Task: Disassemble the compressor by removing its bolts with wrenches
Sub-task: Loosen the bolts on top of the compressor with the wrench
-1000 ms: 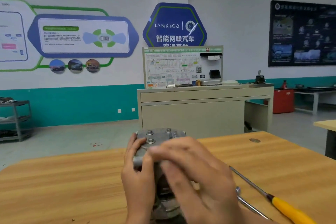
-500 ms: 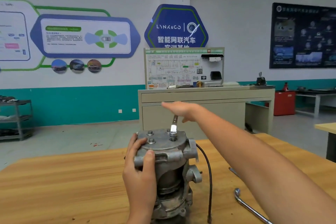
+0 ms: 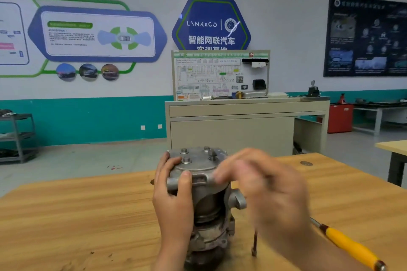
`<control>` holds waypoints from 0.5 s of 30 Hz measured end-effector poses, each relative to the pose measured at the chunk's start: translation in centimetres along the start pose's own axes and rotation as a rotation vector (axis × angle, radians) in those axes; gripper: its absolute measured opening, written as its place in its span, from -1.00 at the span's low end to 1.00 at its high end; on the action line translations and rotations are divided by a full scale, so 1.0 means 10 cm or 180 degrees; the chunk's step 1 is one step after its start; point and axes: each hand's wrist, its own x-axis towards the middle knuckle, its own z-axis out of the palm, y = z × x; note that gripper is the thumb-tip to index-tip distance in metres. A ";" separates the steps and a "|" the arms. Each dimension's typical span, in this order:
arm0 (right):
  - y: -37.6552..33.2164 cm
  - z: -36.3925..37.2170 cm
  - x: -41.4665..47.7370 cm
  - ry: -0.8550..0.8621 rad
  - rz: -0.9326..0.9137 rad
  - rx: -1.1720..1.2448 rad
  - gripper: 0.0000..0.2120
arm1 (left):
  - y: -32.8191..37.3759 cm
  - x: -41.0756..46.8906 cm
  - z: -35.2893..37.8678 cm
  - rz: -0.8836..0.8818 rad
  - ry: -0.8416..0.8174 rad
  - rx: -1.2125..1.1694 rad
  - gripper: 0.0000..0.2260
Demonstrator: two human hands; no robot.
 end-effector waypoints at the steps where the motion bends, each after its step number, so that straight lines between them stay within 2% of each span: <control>1: 0.08 -0.14 0.00 0.0448 0.0186 -0.0191 -0.74 | -0.03 0.00 -0.03 -0.0106 -0.0079 0.0023 -0.87; 3: 0.36 -0.56 -0.03 0.1262 0.0412 -0.0733 -0.75 | -0.11 0.04 -0.11 -0.0219 -0.0162 0.0122 -0.81; 5: 0.70 -0.84 0.14 0.1321 0.1047 -0.1368 -0.76 | -0.11 0.03 -0.10 -0.0245 -0.0126 0.0188 -0.83; 7: 1.15 -0.84 0.46 0.0587 0.1793 -0.2148 -0.72 | -0.07 0.02 -0.08 -0.0251 -0.0128 0.0176 -0.84; 9: 1.46 -0.65 0.86 -0.0372 0.2205 -0.2659 -0.68 | -0.08 0.02 -0.09 -0.0286 -0.0090 0.0164 -0.84; 10: 1.51 -0.50 1.05 -0.0852 0.2386 -0.2641 -0.67 | -0.08 0.03 -0.09 -0.0330 -0.0099 0.0158 -0.85; 12: 1.54 -0.11 1.35 -0.1707 0.2630 -0.2321 -0.56 | -0.04 0.01 -0.09 -0.0355 -0.0097 0.0146 -0.76; 13: 1.49 0.11 1.44 -0.1995 0.2639 -0.2159 -0.50 | -0.01 0.00 -0.09 -0.0388 -0.0072 0.0154 -0.73; 15: 1.31 0.56 1.50 -0.2146 0.2417 -0.1698 -0.47 | 0.00 0.00 -0.09 -0.0350 -0.0061 0.0147 -0.75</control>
